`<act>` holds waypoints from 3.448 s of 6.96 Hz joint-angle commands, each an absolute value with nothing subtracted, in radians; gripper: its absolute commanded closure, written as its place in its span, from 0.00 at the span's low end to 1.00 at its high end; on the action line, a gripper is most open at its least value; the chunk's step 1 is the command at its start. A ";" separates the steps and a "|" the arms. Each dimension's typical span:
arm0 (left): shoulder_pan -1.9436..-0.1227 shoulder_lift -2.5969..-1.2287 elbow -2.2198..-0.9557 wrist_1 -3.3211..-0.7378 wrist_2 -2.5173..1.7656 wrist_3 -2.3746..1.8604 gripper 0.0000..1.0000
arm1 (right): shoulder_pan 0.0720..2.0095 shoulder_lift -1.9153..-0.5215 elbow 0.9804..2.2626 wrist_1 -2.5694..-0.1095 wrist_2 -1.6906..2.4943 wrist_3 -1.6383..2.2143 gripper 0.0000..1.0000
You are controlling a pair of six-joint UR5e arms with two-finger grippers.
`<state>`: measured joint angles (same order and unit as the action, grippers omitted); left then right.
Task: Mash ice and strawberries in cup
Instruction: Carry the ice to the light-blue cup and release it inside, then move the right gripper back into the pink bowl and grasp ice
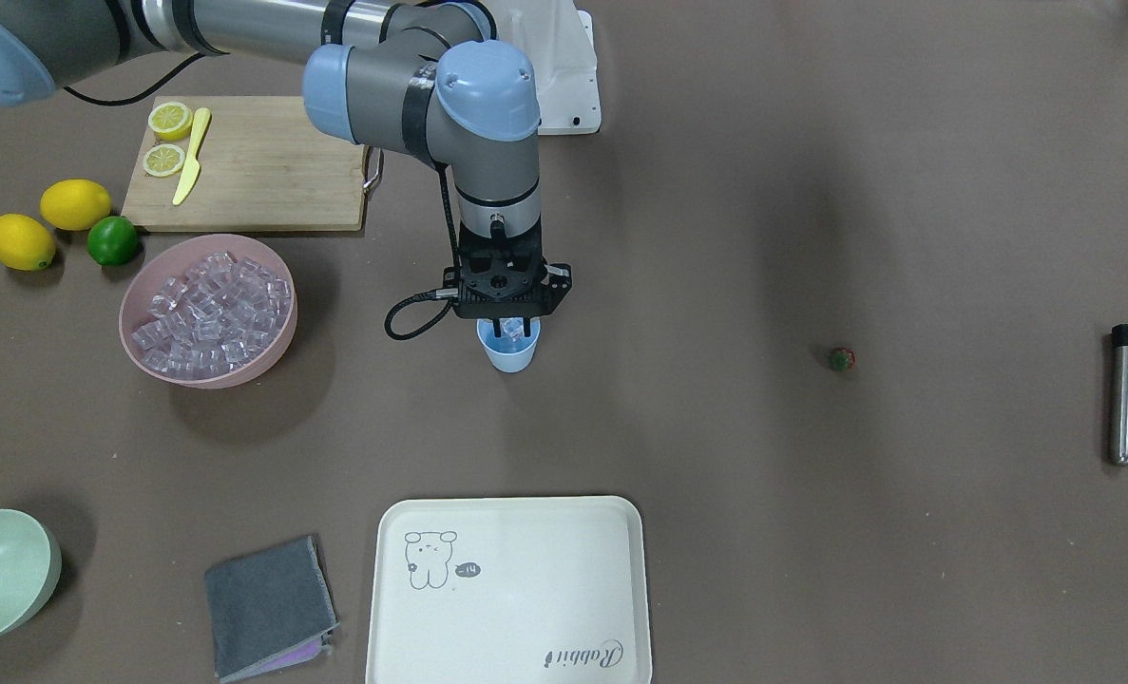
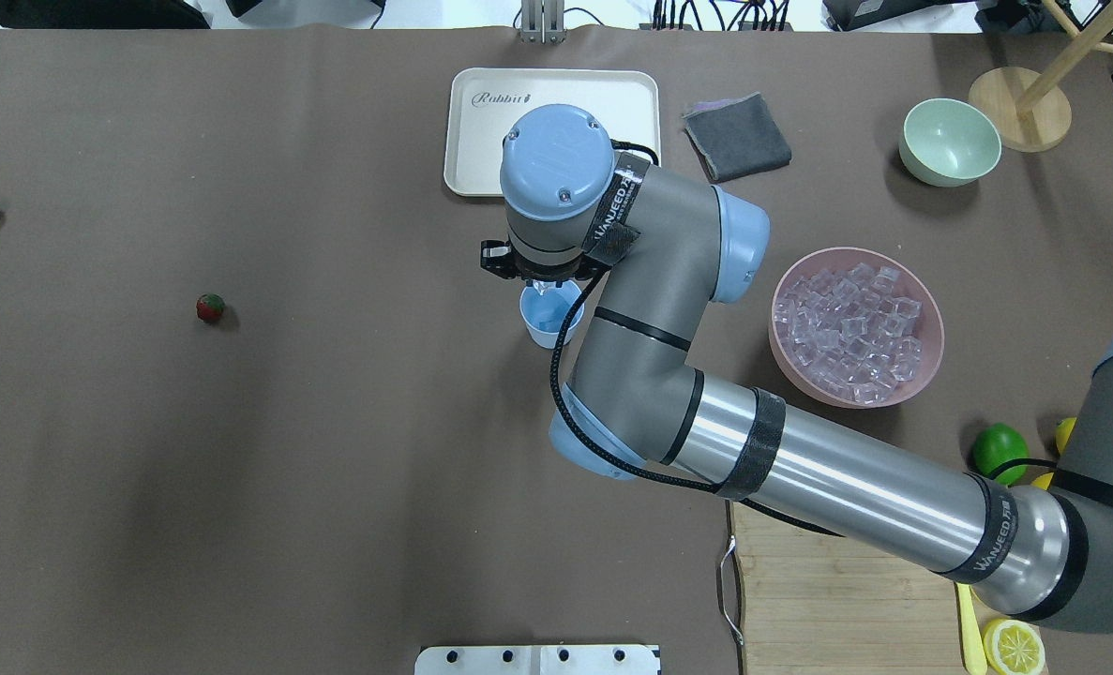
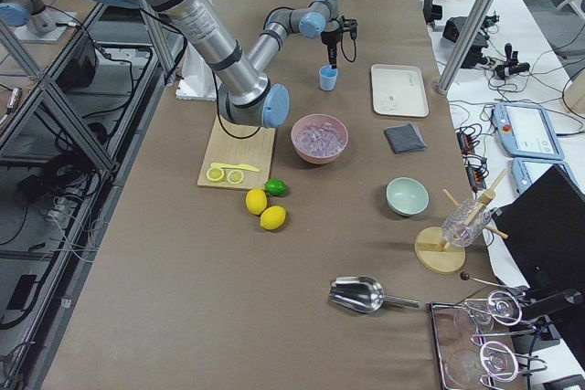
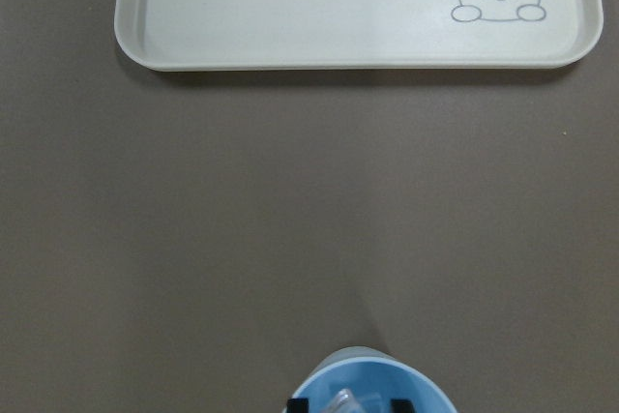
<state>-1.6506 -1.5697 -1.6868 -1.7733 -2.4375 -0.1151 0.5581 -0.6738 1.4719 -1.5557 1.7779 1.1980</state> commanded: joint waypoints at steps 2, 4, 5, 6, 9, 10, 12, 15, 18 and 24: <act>-1.651 -1.559 -1.686 -1.776 -2.437 -0.115 0.02 | 0.557 -0.699 1.495 -1.552 1.782 1.177 0.01; -1.651 -1.559 -1.689 -1.779 -2.437 -0.117 0.02 | 0.580 -0.889 1.694 -1.555 1.801 1.119 0.01; -1.651 -1.559 -1.695 -1.781 -2.437 -0.117 0.02 | 0.622 -0.985 1.772 -1.558 1.840 0.995 0.01; -1.651 -1.560 -1.700 -1.782 -2.437 -0.118 0.02 | 0.673 -1.064 1.822 -1.559 1.885 0.926 0.01; -1.649 -1.569 -1.706 -1.782 -2.437 -0.120 0.02 | 0.765 -1.302 1.904 -1.519 1.931 0.689 0.02; -1.649 -1.571 -1.715 -1.778 -2.437 -0.120 0.02 | 0.764 -1.371 1.895 -1.423 1.930 0.686 0.04; -1.649 -1.569 -1.723 -1.776 -2.456 -0.121 0.02 | 0.761 -1.420 1.868 -1.287 1.934 0.699 0.15; -1.651 -1.569 -1.723 -1.776 -2.471 -0.121 0.02 | 0.759 -1.413 1.868 -1.289 1.947 0.703 0.30; -1.649 -1.572 -1.712 -1.775 -2.471 -0.121 0.02 | 0.715 -1.367 1.861 -1.298 1.933 0.788 0.30; -1.649 -1.560 -1.709 -1.781 -2.473 -0.121 0.02 | 0.737 -1.355 1.861 -1.422 1.844 0.785 0.31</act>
